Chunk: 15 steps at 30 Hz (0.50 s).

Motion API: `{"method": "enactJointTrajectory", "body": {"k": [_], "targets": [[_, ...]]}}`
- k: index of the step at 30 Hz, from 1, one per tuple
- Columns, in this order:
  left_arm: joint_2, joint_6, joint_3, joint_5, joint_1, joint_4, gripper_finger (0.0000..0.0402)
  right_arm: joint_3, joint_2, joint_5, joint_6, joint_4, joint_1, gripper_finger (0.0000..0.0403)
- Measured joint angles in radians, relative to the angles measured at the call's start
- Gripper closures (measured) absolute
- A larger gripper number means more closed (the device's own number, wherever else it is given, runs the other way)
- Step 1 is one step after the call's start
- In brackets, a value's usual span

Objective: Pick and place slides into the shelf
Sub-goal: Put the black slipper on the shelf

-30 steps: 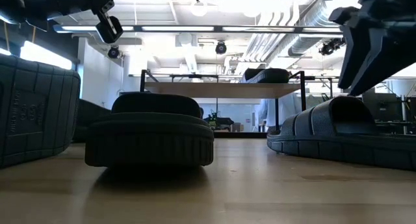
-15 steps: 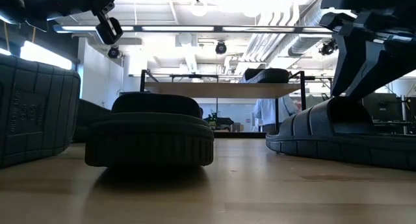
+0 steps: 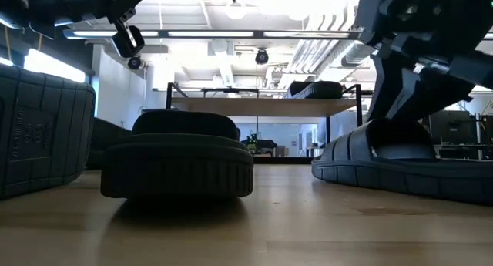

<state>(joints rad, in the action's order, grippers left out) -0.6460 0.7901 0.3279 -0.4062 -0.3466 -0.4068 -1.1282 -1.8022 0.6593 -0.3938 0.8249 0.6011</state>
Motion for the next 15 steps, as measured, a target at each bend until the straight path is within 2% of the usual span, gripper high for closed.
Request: {"method": "enactJointTrajectory", "body": {"k": [7, 15], "targets": [[0.000, 0.000, 0.000, 0.000, 0.000, 0.000, 0.0401, 0.000, -0.026, 0.055, -0.025, 0.000, 0.000, 0.0308], [0.000, 0.000, 0.000, 0.001, 0.000, 0.019, 0.0401, 0.000, -0.026, 0.078, -0.136, -0.006, -0.002, 0.0395]]}}
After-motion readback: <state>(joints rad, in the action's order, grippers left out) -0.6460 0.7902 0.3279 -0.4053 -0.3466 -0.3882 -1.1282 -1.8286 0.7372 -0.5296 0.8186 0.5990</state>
